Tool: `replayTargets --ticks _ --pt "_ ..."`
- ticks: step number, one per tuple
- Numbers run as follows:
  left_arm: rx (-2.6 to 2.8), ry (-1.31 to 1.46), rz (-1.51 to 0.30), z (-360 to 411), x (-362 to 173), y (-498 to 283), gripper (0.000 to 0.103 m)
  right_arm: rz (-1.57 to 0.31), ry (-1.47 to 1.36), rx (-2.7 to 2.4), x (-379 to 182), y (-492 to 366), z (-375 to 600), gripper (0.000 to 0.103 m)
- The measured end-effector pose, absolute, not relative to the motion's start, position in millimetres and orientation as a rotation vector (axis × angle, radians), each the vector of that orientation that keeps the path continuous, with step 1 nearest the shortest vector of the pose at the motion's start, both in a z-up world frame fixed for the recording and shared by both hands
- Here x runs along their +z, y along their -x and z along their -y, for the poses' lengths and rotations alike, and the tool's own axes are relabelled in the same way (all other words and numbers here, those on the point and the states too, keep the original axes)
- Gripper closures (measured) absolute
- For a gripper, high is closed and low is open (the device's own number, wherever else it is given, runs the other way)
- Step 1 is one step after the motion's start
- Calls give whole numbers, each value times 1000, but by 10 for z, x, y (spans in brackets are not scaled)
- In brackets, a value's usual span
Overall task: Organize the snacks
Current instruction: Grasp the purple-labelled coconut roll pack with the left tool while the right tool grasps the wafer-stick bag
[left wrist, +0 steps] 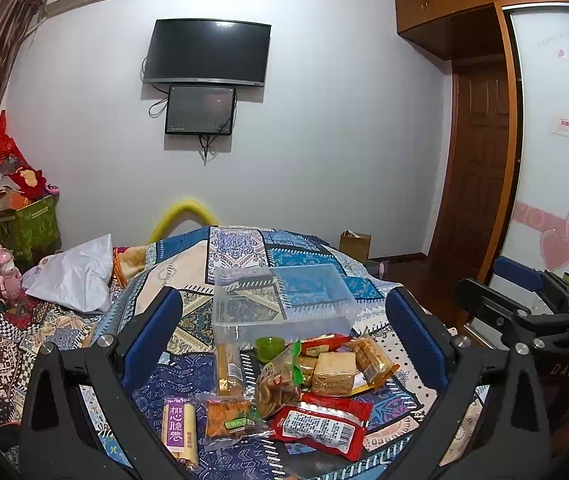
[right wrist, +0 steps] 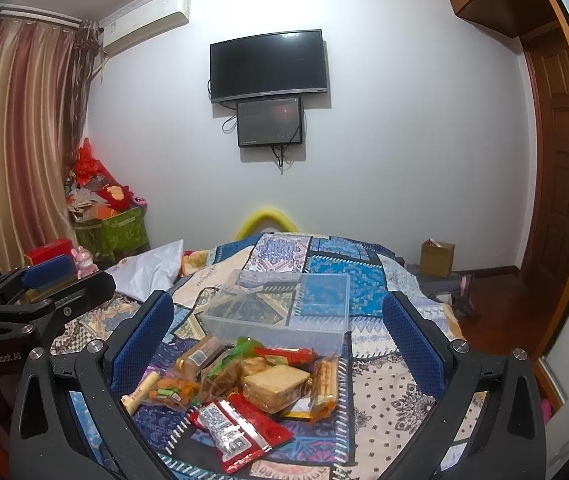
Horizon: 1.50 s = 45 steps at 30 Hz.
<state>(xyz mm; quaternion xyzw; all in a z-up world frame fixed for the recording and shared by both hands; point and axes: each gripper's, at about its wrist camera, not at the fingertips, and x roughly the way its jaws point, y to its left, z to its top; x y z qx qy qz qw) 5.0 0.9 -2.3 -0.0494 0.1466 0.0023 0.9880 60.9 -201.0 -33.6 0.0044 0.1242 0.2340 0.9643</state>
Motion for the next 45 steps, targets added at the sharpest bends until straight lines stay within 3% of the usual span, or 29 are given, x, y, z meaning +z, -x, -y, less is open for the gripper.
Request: replayTargets --ticks 13,15,16,17,26,35,37,40,45 --pt "31 117 -425 -353 -358 -332 1 -386 -18 468 -641 -983 2059 0" --pt "56 113 -454 -455 -448 -389 6 -412 -25 470 -701 -1044 2073 0" --pt "66 112 -468 -489 -483 -419 17 -422 -27 465 -733 -1080 2082 0" --pt "91 109 -491 -548 -537 -463 21 -432 -25 460 -762 -1113 2087 0" --pt "107 126 -665 -871 -1017 -790 23 -593 -27 446 -1104 -1447 2112 0" --pt "143 167 -864 -1085 -1596 -957 40 -735 -32 463 -1386 -1704 2050 22" --pt "144 189 -895 -1127 -1688 -975 43 -750 -27 463 -1437 -1748 2021 31" --pt "151 207 -927 -1173 -1780 -997 45 -770 -37 449 -1505 -1823 2030 45" --pt "136 218 -982 -1171 -1933 -1020 46 -819 -58 449 -1618 -1923 2052 57"
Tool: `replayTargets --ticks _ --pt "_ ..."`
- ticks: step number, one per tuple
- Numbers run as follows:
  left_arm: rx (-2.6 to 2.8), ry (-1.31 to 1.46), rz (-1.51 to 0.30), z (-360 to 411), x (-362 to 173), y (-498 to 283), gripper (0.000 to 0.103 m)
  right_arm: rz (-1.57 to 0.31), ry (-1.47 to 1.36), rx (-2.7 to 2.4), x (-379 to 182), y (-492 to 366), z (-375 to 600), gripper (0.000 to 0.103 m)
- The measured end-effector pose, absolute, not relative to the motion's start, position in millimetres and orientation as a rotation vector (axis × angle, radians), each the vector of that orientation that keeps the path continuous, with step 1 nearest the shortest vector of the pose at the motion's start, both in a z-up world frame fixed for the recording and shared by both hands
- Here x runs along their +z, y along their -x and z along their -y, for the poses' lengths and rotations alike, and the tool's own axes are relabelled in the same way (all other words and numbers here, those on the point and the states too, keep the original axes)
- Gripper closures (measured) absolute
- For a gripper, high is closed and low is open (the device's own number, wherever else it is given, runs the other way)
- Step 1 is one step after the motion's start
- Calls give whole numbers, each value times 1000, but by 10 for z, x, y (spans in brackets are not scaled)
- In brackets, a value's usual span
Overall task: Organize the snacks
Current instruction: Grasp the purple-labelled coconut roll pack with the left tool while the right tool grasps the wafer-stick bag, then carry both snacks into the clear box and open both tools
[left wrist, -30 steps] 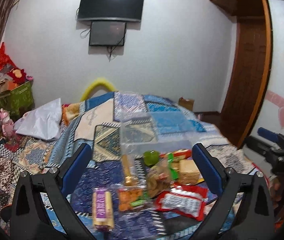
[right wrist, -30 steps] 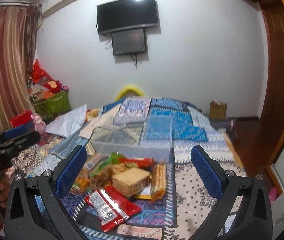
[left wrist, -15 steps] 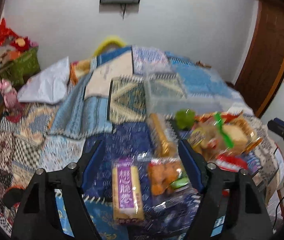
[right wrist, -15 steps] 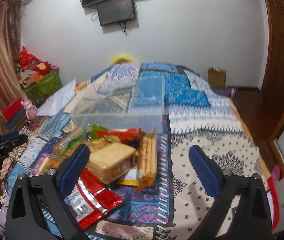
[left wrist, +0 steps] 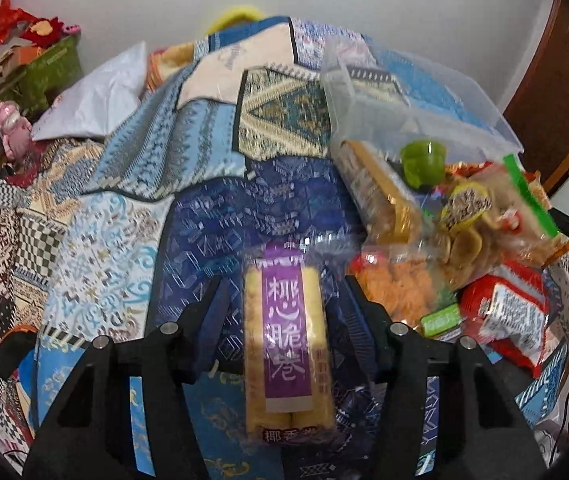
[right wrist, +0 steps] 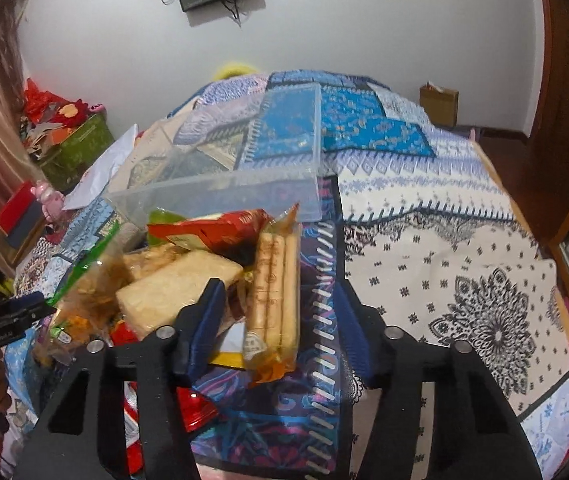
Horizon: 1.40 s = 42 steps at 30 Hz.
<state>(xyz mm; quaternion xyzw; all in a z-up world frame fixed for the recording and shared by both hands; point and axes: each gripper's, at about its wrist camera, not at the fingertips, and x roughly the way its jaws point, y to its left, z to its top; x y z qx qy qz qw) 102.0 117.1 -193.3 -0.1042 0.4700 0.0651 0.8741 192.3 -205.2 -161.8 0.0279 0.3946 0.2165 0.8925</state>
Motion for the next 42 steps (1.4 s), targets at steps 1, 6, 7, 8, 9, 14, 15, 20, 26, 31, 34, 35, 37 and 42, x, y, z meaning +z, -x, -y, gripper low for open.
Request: replayTargets --ticks 1,6,7,8,9,14,15,20,26,31,34,35,37,42 --pt "135 217 -993 -1166 -1964 -1020 46 -830 -54 452 -1646 -1934 2050 59" --pt "141 241 -1034 -1189 -2125 -1035 51 -856 -36 459 -1708 -1942 1995 67" --pt "139 251 -1032 -1199 -2132 -1034 52 -860 -33 463 -1716 -1950 1984 67" --pt "136 255 -1028 -1204 -2132 -1034 54 -866 -29 469 -1725 -1952 1972 68" --pt "134 252 -1024 -1198 -2132 -1034 57 -868 -26 470 -1735 -1963 1964 71" --pt "136 226 -1009 -1170 -2113 -1043 58 -865 -34 477 -1760 -1961 1950 80" --pt "138 226 -1004 -1171 -2093 -1042 58 -860 -36 475 -1751 -1955 1957 80" --pt "134 218 -958 -1170 -1904 -1028 58 -809 -44 471 -1610 -1923 2021 80" --pt "115 193 -852 -1098 -1488 -1092 58 -748 -61 470 -1391 -1918 2084 80" --pt "99 164 -776 -1012 -1177 -1242 58 -703 -68 476 -1220 -1972 2083 80" --pt "73 188 -745 -996 -1029 -1390 58 -685 -82 487 -1145 -2022 2077 80" --pt "70 189 -739 -985 -999 -1411 58 -676 -81 487 -1117 -2042 2070 80" --pt "67 177 -722 -961 -937 -1521 58 -657 -75 490 -1061 -2079 2041 80" --pt "38 167 -705 -901 -801 -1832 58 -643 -76 502 -1007 -2252 1957 80"
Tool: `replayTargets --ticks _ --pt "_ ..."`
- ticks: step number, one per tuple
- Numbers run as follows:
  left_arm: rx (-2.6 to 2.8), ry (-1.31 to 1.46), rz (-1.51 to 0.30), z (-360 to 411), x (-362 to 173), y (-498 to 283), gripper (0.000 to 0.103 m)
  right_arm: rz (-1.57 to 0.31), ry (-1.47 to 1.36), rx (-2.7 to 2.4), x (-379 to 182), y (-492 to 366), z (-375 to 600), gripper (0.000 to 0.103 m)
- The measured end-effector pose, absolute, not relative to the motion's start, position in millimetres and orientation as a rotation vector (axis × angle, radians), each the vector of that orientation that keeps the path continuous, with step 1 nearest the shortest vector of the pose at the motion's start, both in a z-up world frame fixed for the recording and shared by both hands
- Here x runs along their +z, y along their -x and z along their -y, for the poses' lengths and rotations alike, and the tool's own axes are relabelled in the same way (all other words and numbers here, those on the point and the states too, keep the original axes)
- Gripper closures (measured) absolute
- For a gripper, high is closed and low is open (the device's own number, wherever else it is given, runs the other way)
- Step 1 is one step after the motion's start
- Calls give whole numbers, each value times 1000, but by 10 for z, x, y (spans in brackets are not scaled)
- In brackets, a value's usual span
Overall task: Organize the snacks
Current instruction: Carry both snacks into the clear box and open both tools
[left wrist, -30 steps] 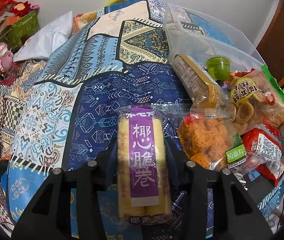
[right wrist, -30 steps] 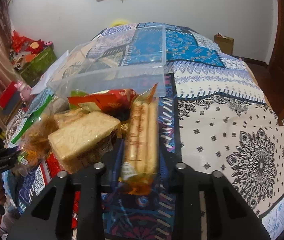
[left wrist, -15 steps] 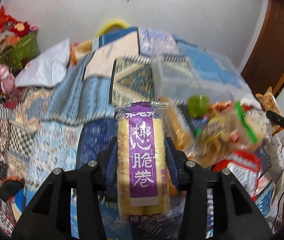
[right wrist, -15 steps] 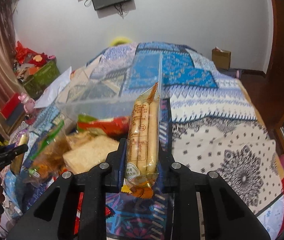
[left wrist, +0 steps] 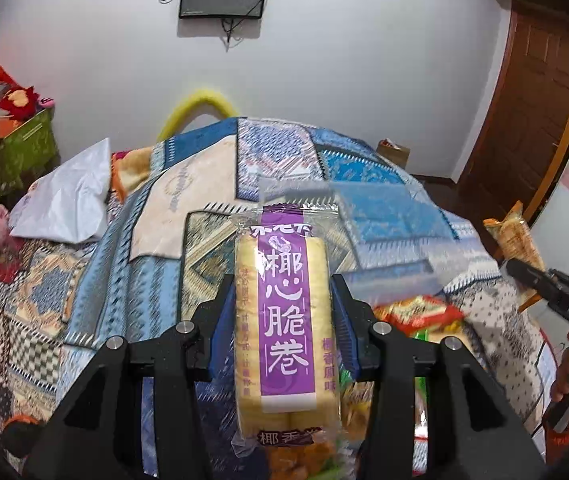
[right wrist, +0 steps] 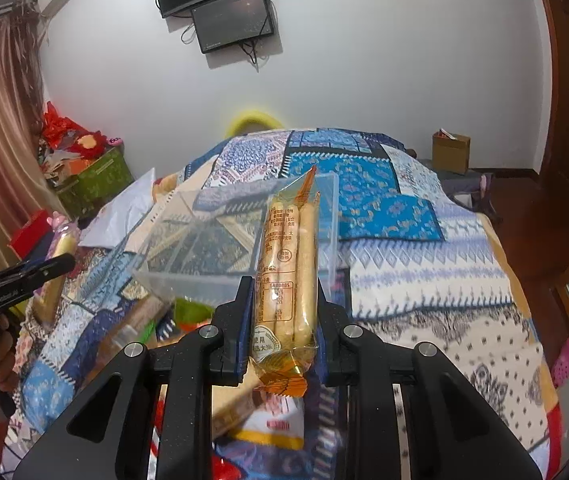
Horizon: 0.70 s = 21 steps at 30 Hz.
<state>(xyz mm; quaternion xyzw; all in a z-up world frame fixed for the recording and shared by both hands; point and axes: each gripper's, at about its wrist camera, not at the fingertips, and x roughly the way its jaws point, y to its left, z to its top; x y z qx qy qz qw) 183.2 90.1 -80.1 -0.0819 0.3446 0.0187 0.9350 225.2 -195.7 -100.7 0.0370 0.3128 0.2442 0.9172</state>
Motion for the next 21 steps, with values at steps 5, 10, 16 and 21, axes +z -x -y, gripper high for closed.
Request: replayTargets --ticks 5,10,16,21 --pt "20 170 -700 -863 -746 -2117 58 -637 -84 514 -994 -2406 1884 80" --pt "7 181 -723 -844 -813 -2390 58 -645 -81 520 -1024 -2591 1789 80" --pt "7 166 -757 -771 -995 -2664 58 -668 -61 524 -1094 -2787 1648 80" --pt "6 131 -796 -686 -1170 -2905 58 -693 -6 533 -1152 -2917 1473 80"
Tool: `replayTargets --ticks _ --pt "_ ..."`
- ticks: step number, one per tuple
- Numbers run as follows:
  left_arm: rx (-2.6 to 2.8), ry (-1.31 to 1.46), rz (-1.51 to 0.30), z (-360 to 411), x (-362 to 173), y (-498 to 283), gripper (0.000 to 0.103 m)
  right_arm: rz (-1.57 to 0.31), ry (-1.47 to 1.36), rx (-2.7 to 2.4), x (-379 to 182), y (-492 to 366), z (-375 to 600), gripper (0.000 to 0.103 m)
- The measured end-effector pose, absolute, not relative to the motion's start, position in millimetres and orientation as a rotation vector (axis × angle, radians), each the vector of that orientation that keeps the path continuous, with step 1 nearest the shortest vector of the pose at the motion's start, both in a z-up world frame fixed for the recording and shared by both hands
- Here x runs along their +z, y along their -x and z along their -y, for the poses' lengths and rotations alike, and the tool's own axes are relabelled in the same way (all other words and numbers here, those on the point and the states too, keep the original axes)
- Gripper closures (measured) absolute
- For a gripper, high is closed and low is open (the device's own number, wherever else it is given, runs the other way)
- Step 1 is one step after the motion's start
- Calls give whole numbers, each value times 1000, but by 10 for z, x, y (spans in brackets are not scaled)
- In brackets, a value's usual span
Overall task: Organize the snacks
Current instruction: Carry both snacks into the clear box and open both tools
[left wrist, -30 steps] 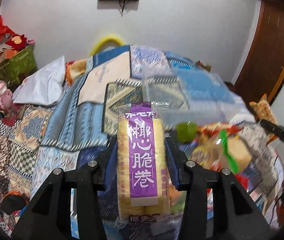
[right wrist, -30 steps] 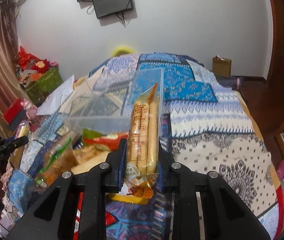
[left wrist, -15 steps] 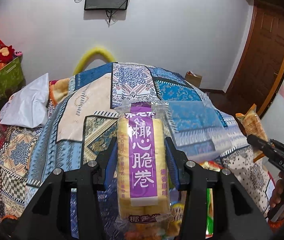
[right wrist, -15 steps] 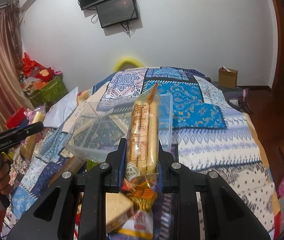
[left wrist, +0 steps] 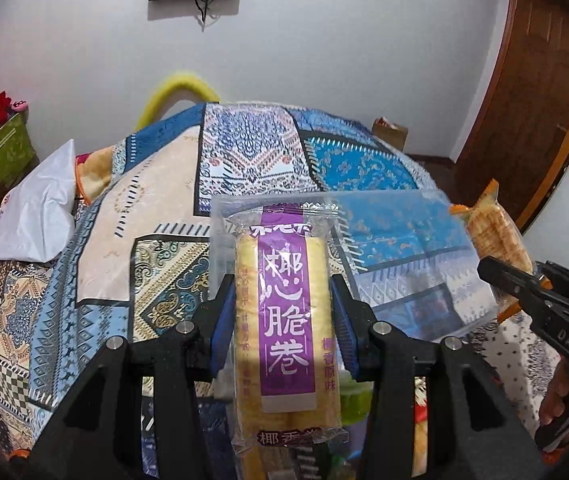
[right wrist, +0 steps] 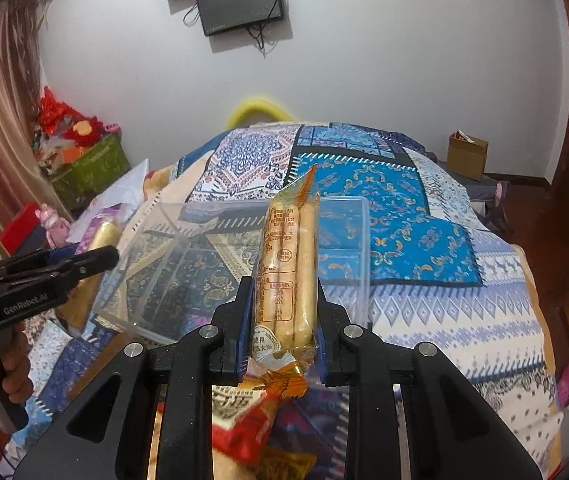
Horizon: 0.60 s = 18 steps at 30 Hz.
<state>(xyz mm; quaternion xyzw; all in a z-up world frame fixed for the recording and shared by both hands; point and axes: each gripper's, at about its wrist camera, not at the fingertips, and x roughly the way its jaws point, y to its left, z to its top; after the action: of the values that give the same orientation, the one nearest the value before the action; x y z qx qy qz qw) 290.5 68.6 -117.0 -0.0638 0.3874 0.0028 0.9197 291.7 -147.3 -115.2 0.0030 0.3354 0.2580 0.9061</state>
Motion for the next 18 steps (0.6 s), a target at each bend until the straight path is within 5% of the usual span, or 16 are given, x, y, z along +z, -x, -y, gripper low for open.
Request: replayTargets --ticks 18 --pt "33 123 -940 -629 -1615 -3521 58 -837 112 546 -1505 -3226 1087 80"
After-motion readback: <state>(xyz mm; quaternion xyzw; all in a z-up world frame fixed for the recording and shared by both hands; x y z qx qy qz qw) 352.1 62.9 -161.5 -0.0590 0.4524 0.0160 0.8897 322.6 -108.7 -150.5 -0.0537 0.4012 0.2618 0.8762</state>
